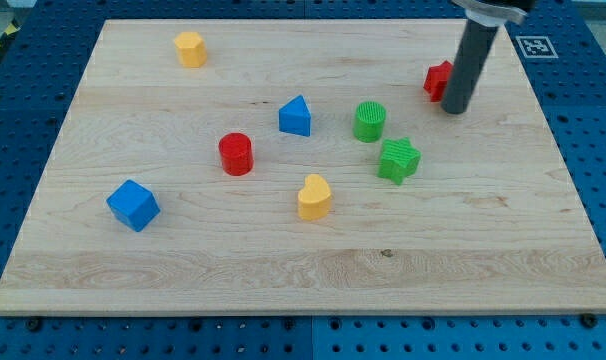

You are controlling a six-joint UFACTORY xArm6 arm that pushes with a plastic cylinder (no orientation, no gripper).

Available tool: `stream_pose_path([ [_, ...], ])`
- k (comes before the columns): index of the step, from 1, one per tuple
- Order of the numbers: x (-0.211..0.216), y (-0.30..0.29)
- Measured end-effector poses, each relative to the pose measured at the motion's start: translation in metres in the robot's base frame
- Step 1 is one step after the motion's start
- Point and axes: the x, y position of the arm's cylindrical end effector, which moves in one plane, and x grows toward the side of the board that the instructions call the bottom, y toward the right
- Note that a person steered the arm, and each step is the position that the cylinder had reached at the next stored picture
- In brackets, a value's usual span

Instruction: Slide the green star right to the green circle

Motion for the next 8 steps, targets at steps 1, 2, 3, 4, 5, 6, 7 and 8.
stream_pose_path([
  [1, 0.045, -0.013],
  [2, 0.087, -0.014],
  [3, 0.124, -0.024],
  [4, 0.135, -0.08],
  [5, 0.121, -0.123],
  [6, 0.113, -0.123],
  [7, 0.113, -0.122],
  [8, 0.109, -0.116],
])
